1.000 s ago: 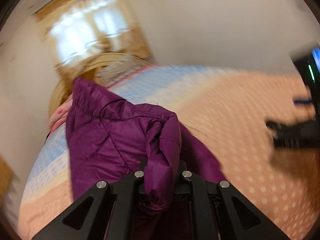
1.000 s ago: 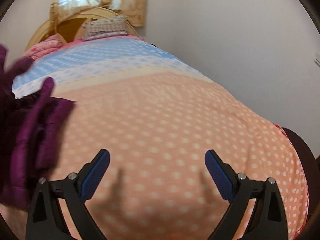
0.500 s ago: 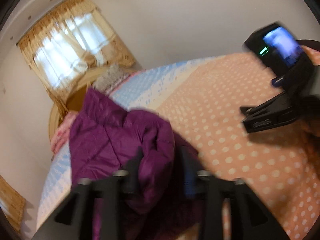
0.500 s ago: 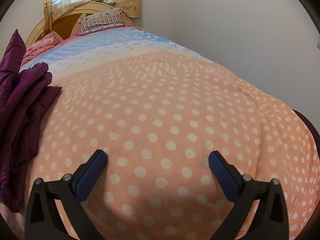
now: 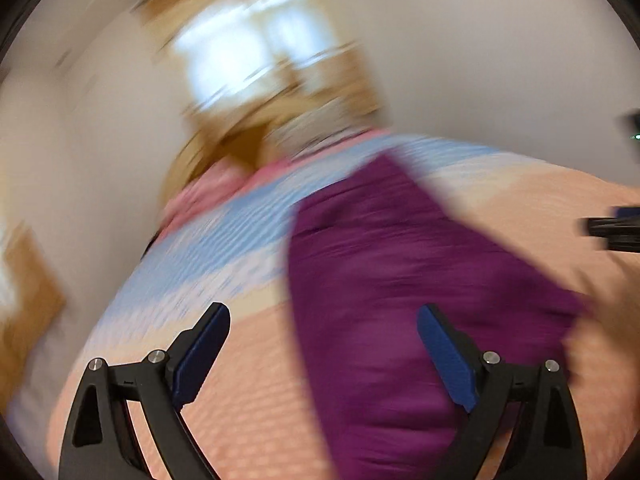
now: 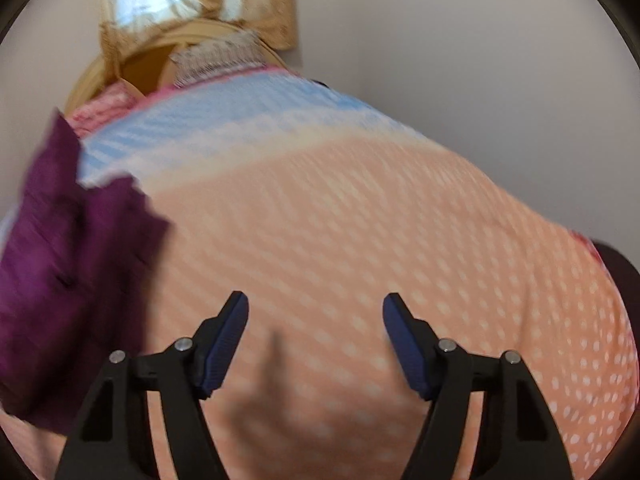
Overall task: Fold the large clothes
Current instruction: 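Lower the jacket with the left tool while the right tool grasps its edge, then hold the purple jacket edge closed with both tools, pressing it down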
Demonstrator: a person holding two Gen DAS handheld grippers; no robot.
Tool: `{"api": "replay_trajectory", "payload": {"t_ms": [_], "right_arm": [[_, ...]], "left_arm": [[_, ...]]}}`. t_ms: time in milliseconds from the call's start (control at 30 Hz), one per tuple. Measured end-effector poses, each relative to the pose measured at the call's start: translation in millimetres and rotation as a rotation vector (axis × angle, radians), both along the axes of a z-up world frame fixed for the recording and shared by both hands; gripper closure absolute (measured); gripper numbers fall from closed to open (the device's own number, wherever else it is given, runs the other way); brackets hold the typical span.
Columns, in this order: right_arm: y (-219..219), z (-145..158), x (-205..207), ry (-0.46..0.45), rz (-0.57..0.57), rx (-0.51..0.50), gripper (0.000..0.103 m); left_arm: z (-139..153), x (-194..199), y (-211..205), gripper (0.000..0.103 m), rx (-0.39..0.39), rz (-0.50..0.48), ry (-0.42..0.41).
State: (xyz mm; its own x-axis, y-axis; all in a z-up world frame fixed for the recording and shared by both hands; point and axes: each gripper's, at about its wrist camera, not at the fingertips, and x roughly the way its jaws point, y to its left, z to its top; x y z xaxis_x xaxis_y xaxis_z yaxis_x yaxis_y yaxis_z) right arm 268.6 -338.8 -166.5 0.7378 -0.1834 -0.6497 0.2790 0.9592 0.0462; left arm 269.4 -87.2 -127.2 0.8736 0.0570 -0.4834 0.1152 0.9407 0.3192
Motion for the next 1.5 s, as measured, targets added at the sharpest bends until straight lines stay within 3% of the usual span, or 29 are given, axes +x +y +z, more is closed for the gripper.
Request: {"api": "replay_trajectory", "payload": {"t_ms": [67,200,333,467,633,767,900,1100,1500], "right_arm": [[26.4,26.4,20.3,-0.028,0.051,-0.003,0.033],[93.0,74.6,57.5,-0.077,0.143,-0.05,0.037],[154.1,95.2,98.0,-0.11,0.224,-0.031,0.047],[169.3,67.7,132.6,-0.102,0.221,0.072,0.054],[142.9,13.1,135.2,-0.048,0.149,0.093,0.055],[113.1,-12.8,128.2,-0.027,0.111,0.141,0.055],[105.3,-20.2,128.3,-0.036,0.106,0.122,0.055],[103.9,-32.4,126.6,-0.034,0.095,0.14,0.055],[100.3,-46.6,132.7,-0.007,0.084,0.151,0.055]], "left_arm": [[-0.8,35.1,32.0,0.008,-0.054,0.151,0.034],[-1.9,87.1,75.6,0.008,-0.162,0.358,0.077],[1.2,120.2,90.2,0.008,-0.307,0.431,0.098],[4.2,132.9,77.2,0.008,-0.398,0.398,0.079],[-16.8,157.3,30.2,0.008,-0.335,0.299,0.131],[-41.4,160.2,-1.0,0.008,-0.29,0.243,0.179],[-55.4,160.5,-23.4,0.007,-0.222,0.224,0.161],[-70.6,170.1,-19.3,0.003,-0.269,0.223,0.201],[-84.6,176.3,-23.5,0.002,-0.259,0.214,0.243]]}}
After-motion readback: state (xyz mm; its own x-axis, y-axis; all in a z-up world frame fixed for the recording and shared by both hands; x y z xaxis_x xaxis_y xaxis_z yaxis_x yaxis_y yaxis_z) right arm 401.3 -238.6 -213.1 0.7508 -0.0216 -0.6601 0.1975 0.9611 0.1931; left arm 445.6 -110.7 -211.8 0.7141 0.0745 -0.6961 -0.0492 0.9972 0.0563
